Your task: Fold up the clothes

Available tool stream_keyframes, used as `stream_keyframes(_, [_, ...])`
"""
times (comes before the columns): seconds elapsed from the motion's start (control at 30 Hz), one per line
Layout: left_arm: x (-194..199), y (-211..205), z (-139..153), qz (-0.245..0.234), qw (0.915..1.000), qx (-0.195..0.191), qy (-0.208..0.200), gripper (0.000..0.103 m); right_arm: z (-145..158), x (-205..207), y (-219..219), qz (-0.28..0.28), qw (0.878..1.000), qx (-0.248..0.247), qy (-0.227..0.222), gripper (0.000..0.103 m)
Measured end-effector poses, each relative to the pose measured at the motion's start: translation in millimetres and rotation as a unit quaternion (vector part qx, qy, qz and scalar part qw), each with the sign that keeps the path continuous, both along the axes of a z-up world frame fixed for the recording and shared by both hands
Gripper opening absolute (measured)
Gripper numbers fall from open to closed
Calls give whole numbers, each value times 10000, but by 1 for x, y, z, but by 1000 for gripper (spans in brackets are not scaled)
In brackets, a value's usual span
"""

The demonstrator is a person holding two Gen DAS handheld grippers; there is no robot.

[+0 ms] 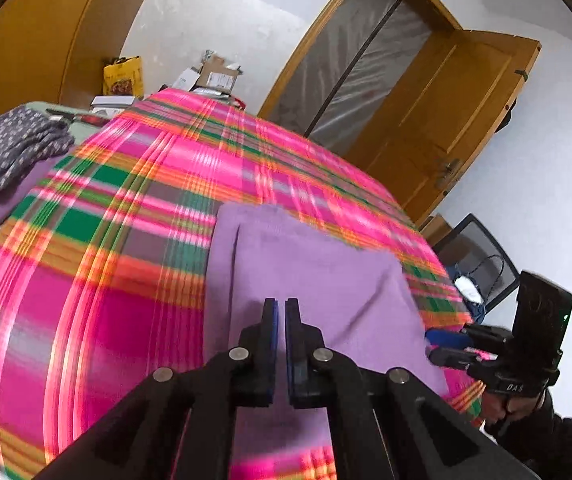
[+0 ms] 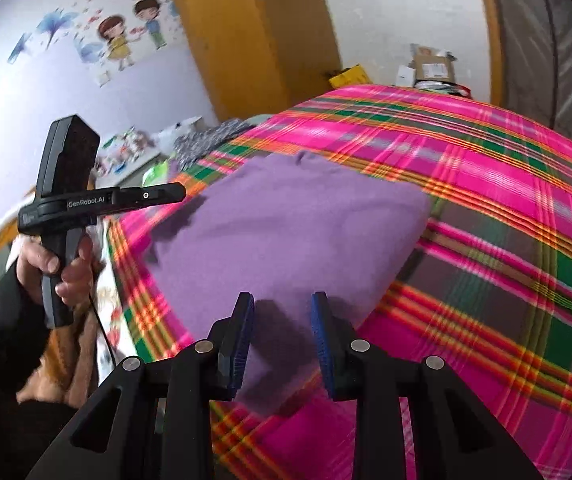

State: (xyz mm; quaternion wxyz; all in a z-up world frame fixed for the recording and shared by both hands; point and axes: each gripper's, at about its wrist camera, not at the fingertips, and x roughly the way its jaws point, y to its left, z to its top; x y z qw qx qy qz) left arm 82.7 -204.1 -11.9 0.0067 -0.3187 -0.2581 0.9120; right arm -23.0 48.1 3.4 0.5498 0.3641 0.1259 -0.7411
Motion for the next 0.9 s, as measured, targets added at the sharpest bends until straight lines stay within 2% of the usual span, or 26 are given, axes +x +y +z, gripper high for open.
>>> stream_keyframes(0.37, [27, 15, -12, -83, 9995, -285, -104, 2, -4, 13, 1, 152, 9996, 95, 201, 33])
stream_keyframes(0.47, [28, 16, -22, -79, 9992, -373, -134, 2, -8, 14, 0, 158, 9994, 154, 252, 33])
stream_keyframes(0.67, [31, 29, -3, -113, 9975, -692, -113, 2, -3, 12, 6, 61, 9997, 76, 214, 34])
stream_keyframes(0.8, [25, 41, -3, -407, 9970, -660, -44, 2, -1, 10, 5, 23, 9999, -26, 169, 34])
stream_keyframes(0.9, [18, 40, -22, -441, 9970, -561, -312, 2, -7, 8, 2, 59, 9998, 129, 114, 34])
